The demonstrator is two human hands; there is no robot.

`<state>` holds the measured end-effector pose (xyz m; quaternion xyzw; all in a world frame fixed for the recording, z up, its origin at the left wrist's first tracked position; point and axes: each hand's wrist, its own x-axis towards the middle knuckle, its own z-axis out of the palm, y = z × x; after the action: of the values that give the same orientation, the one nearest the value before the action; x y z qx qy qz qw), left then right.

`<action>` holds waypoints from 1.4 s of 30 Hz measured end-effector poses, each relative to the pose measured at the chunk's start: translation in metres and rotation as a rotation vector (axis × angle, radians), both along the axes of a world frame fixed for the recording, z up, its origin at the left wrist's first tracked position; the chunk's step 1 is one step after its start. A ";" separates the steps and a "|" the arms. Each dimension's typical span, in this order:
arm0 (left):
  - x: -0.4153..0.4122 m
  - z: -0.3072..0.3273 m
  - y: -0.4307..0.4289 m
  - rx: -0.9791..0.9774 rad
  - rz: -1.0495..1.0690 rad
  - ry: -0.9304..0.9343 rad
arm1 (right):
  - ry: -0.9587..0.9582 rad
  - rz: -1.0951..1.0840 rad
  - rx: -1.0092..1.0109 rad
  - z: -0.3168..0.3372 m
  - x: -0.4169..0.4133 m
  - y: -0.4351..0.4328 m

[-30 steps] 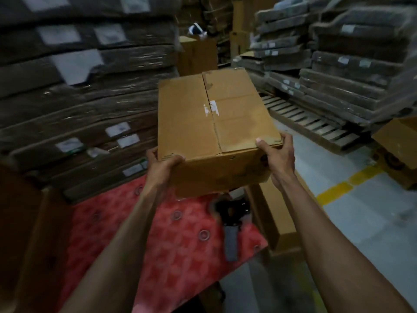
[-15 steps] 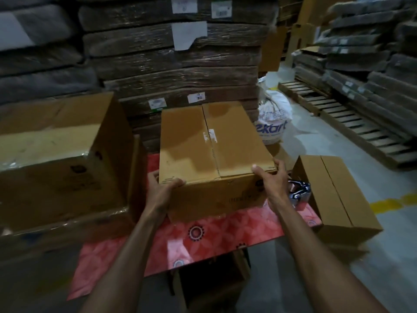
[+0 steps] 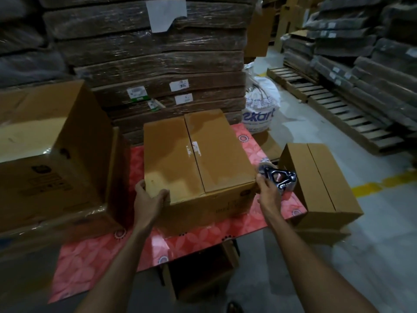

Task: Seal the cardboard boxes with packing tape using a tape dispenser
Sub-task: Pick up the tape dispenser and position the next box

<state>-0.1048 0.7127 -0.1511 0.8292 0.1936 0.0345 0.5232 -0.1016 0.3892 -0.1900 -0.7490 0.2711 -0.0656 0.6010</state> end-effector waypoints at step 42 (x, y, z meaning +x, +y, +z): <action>0.087 0.003 0.004 0.009 -0.274 -0.076 | -0.241 0.121 0.709 0.136 0.073 -0.032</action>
<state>-0.0176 0.7165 -0.1485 0.8484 0.0587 -0.0052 0.5261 -0.0285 0.3574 -0.0543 -0.4961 0.1597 -0.0197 0.8532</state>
